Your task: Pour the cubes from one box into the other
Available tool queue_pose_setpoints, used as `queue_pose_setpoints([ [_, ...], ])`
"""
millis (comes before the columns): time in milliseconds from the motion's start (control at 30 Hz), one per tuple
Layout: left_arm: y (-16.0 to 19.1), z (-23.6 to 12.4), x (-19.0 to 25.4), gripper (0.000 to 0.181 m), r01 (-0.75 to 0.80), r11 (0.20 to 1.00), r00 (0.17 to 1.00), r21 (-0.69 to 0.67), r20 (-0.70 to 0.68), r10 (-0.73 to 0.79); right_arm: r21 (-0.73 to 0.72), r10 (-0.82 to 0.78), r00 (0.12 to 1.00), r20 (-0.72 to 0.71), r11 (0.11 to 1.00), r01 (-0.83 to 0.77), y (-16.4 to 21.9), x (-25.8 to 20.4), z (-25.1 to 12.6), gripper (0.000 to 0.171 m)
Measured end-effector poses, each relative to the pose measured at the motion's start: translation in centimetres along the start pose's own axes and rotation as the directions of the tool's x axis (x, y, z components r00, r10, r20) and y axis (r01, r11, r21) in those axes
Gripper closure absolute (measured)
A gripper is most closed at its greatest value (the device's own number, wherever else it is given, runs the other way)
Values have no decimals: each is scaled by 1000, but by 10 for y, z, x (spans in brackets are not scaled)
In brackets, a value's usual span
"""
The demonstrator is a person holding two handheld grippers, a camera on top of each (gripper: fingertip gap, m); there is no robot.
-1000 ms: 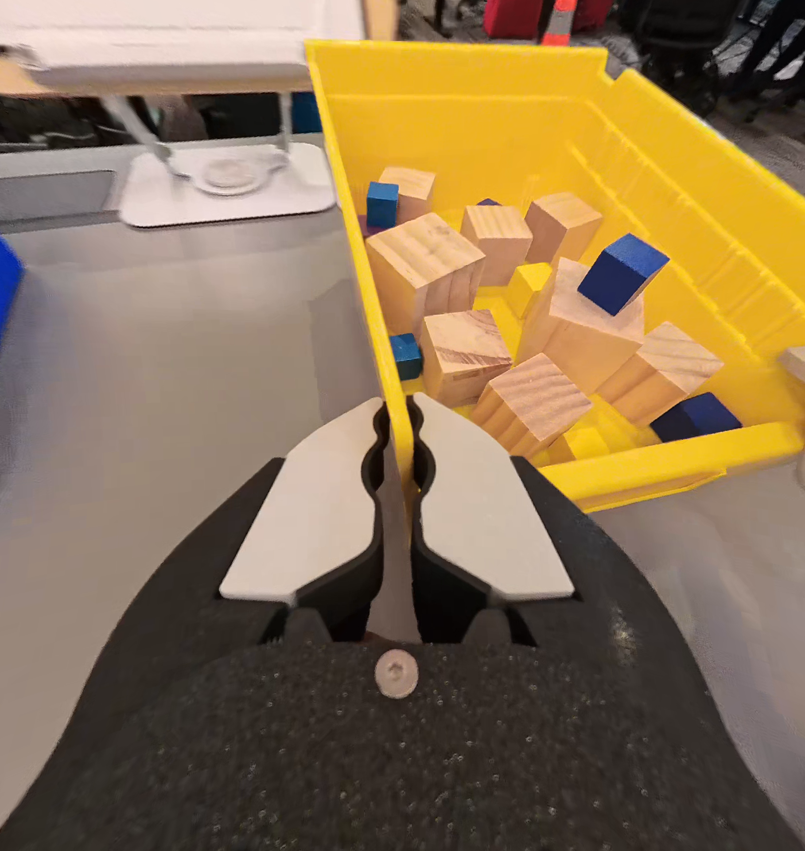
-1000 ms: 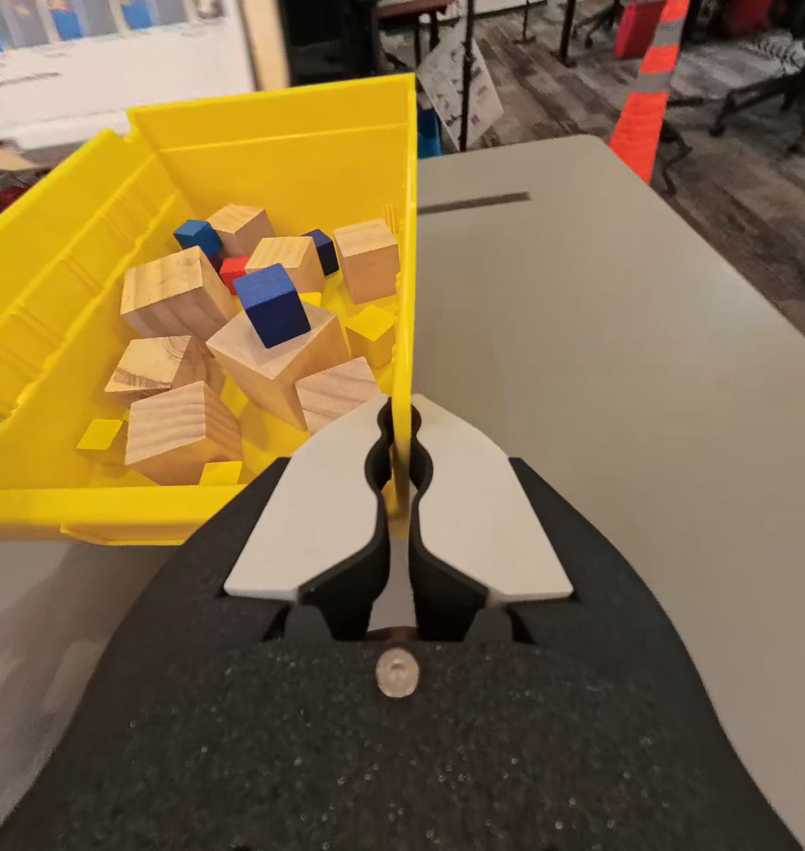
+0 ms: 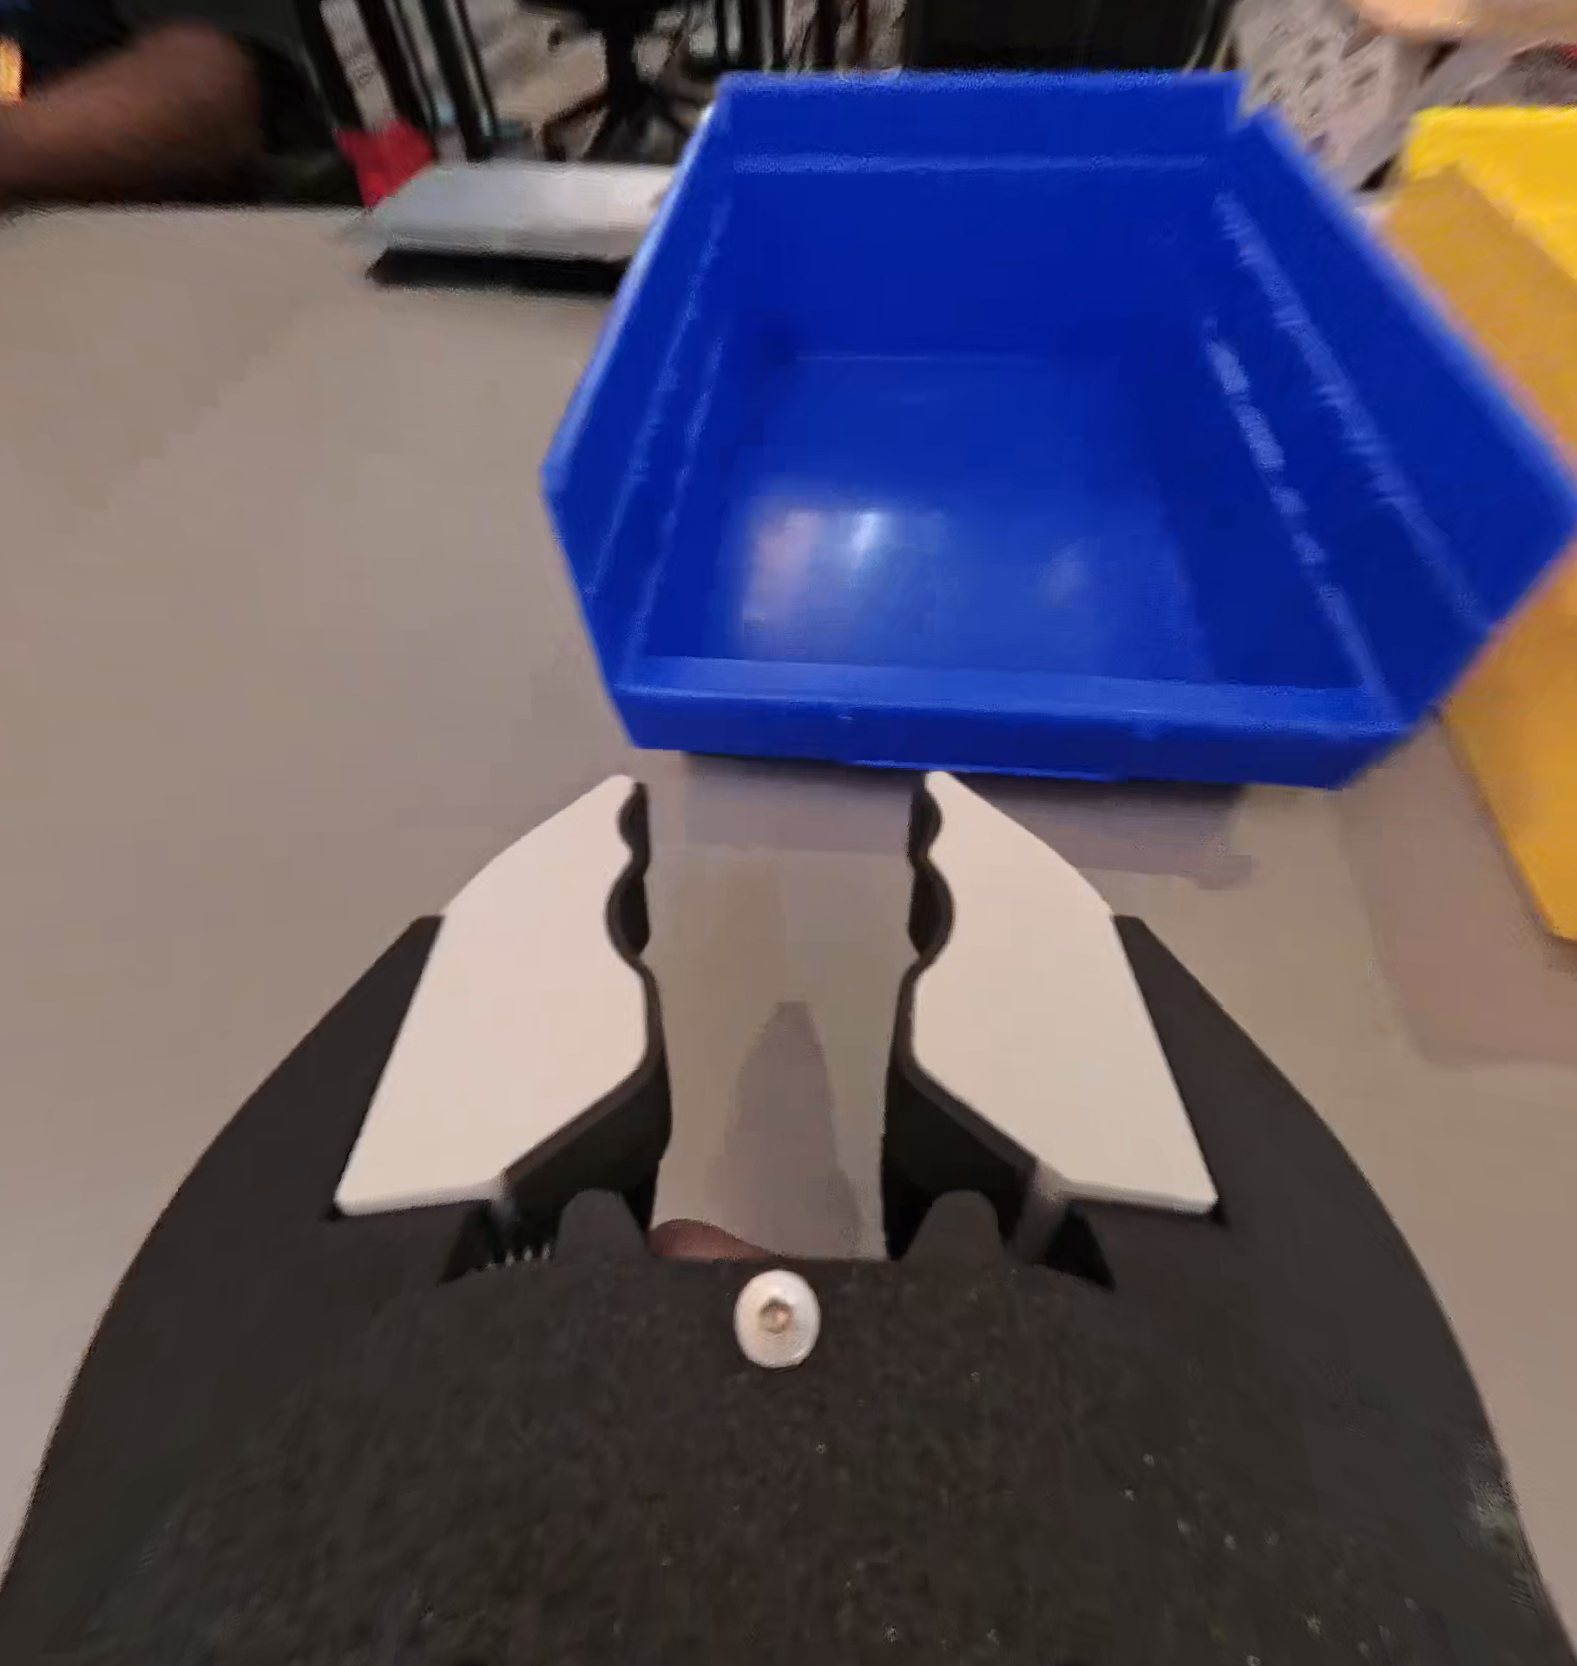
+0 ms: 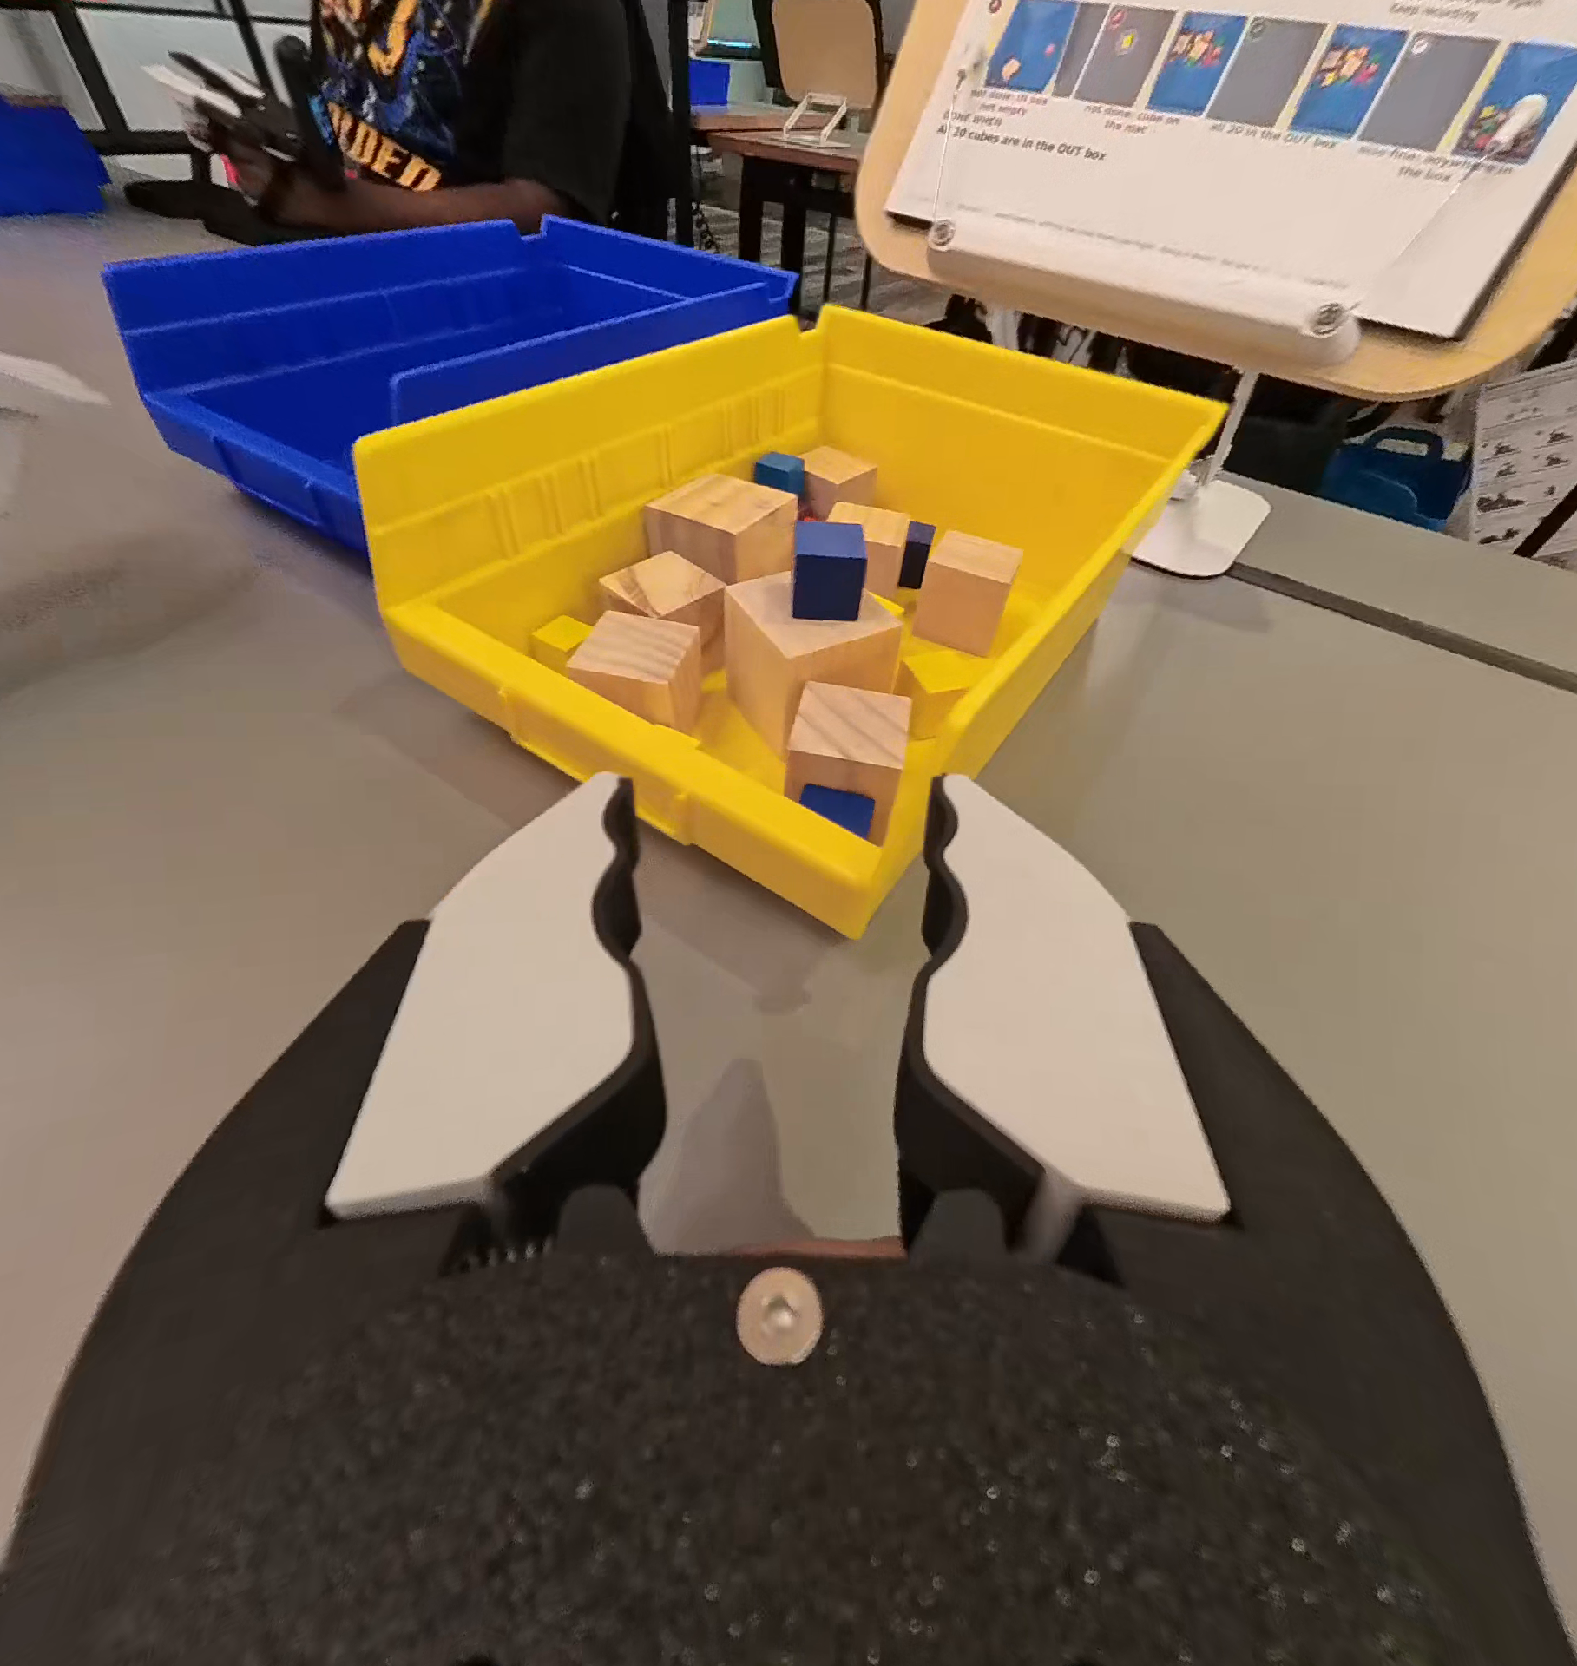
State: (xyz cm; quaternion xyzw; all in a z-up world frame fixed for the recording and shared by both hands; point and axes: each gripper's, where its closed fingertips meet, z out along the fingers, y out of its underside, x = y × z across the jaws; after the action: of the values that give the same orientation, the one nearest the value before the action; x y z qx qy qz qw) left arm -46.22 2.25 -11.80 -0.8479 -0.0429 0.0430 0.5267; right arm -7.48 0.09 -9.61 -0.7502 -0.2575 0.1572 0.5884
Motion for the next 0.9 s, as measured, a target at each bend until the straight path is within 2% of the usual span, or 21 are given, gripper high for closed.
queue_pose_setpoints([
  [33,-2,10,-13,120,17,1000,1000,-18,22,-16,-4,-7,1000,5,1000,7,0,-5,2,107],
  [233,-32,64,-55,122,55,998,998,-16,44,-54,-5,-107,992,70,994,107,-2,-54,11,103],
  [267,-31,73,-52,132,62,997,998,-50,-15,-62,-11,-103,990,93,994,105,1,-64,13,102],
  [333,-24,80,-34,177,85,990,981,-111,-162,-102,-26,-82,988,133,996,86,4,-82,16,100],
  [367,-23,78,-34,177,98,989,981,-106,-158,-115,-34,-76,986,148,996,82,5,-90,18,98],
  [467,-12,57,-29,178,15,995,993,-99,-117,-27,-63,-68,984,162,995,79,1,-111,28,94],
  [633,18,-2,-20,178,15,995,1000,-99,-23,-17,-82,-20,982,189,996,36,-16,-166,57,95],
  [767,46,-58,-23,178,57,992,998,-112,31,-54,-147,-16,996,91,989,29,-20,-186,90,98],
  [833,58,-82,-27,178,113,987,993,-112,40,-109,-227,73,993,91,973,-50,-11,-197,102,105],
  [867,63,-93,-27,178,140,984,990,-110,35,-137,-274,120,984,129,958,-80,-3,-208,105,118],
  [900,67,-102,-28,177,152,982,988,-108,31,-150,-325,162,975,152,940,-105,4,-217,105,144],
])
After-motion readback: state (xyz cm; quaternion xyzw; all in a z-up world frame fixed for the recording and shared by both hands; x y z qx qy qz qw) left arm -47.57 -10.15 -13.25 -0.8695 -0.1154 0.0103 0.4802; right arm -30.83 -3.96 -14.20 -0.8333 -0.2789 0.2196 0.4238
